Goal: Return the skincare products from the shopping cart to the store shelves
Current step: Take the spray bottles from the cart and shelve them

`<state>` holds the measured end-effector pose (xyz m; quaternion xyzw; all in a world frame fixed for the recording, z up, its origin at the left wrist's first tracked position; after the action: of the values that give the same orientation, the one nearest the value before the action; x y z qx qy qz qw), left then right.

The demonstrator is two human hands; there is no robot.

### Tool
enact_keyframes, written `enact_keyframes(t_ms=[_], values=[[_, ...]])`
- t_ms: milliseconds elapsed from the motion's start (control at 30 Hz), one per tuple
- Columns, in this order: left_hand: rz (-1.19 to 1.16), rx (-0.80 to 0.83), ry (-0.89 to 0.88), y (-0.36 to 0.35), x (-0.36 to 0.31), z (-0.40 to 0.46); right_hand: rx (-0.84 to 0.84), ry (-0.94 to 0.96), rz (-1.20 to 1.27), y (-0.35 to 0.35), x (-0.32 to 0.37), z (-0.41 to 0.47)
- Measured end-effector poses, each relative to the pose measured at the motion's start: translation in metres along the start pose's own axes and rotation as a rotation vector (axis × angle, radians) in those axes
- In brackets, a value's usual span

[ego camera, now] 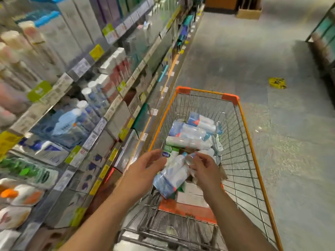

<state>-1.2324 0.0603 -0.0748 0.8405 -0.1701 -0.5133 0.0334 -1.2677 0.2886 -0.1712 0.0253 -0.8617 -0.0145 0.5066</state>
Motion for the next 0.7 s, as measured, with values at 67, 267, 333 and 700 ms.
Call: enact_keyframes(t_ms=[67,267,333,700], values=[[-0.005,0.006,0.027,-0.006,0.006,0.015,-0.029,-0.047,0.024,0.009,-0.011,0.015],[-0.088,0.057,0.1,-0.023,0.023,0.063,-0.143,-0.109,-0.075,0.036,-0.042,0.06],[-0.111,0.062,0.133,-0.028,0.033,0.082,-0.206,-0.103,-0.135,0.046,-0.046,0.073],[-0.213,0.07,0.215,-0.037,0.078,0.135,-0.248,-0.052,-0.389,0.076,-0.07,0.181]])
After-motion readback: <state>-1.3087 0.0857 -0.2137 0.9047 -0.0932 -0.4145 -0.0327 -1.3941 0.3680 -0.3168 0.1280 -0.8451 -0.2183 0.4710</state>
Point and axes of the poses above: each hand's wrist, its own z-axis towards the middle knuckle, its own y-axis out of the back of the hand, x = y × z, the point moved 8 cm from there along z, towards the middle knuckle, and after that the axes turned 14 degrees about x, right-handed, at the moved point
